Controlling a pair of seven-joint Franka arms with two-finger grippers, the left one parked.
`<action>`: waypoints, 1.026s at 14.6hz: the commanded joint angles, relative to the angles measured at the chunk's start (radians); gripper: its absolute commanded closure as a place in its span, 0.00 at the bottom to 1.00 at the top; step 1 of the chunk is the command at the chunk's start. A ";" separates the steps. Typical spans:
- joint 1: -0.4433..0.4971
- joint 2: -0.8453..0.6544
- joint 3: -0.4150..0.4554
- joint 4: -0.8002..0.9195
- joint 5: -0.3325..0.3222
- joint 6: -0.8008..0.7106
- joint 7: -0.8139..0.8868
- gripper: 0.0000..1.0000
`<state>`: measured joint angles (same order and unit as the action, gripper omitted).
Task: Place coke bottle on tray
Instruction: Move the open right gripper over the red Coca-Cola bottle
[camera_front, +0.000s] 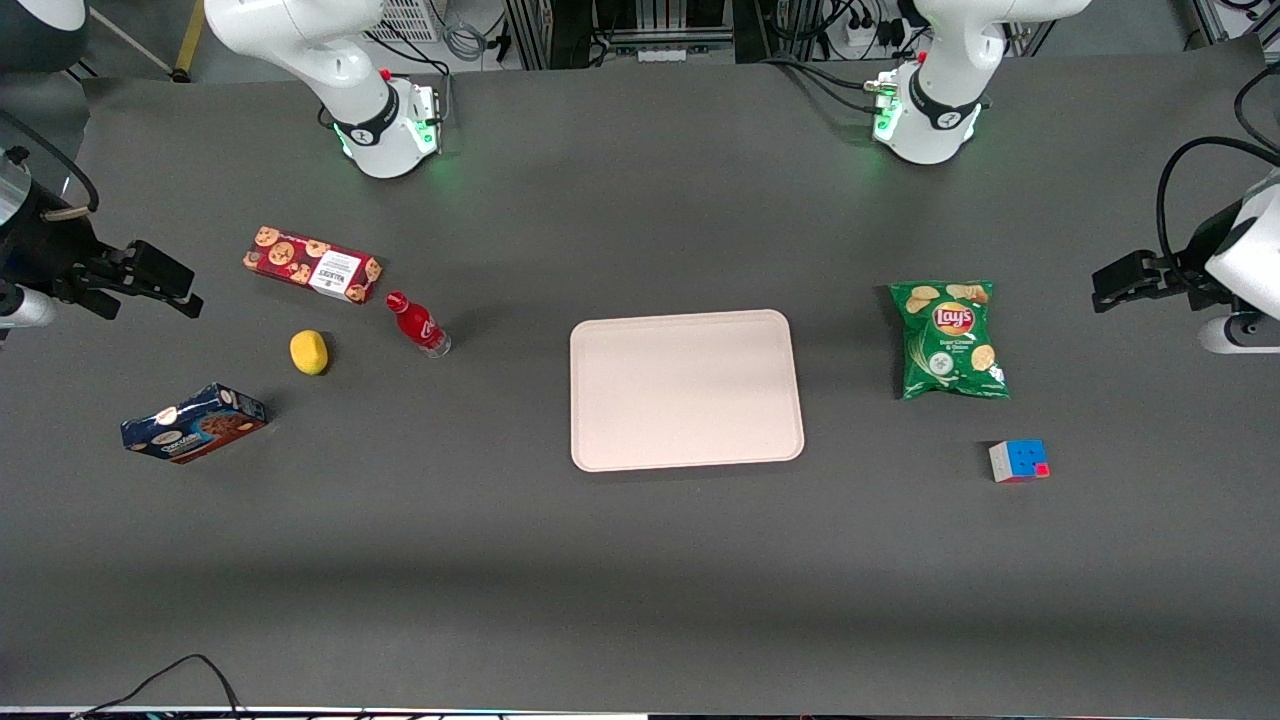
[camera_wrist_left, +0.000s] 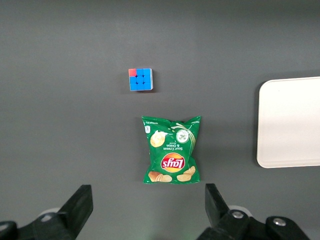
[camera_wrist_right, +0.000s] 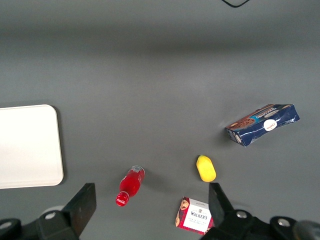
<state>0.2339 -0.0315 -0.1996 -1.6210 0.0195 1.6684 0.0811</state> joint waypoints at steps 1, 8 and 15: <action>0.002 0.025 0.002 0.032 -0.016 -0.024 -0.021 0.00; 0.013 0.019 0.052 -0.025 -0.009 -0.055 0.002 0.00; 0.010 -0.190 0.198 -0.509 -0.009 0.216 0.164 0.00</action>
<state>0.2446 -0.0398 -0.0557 -1.8248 0.0192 1.6920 0.1585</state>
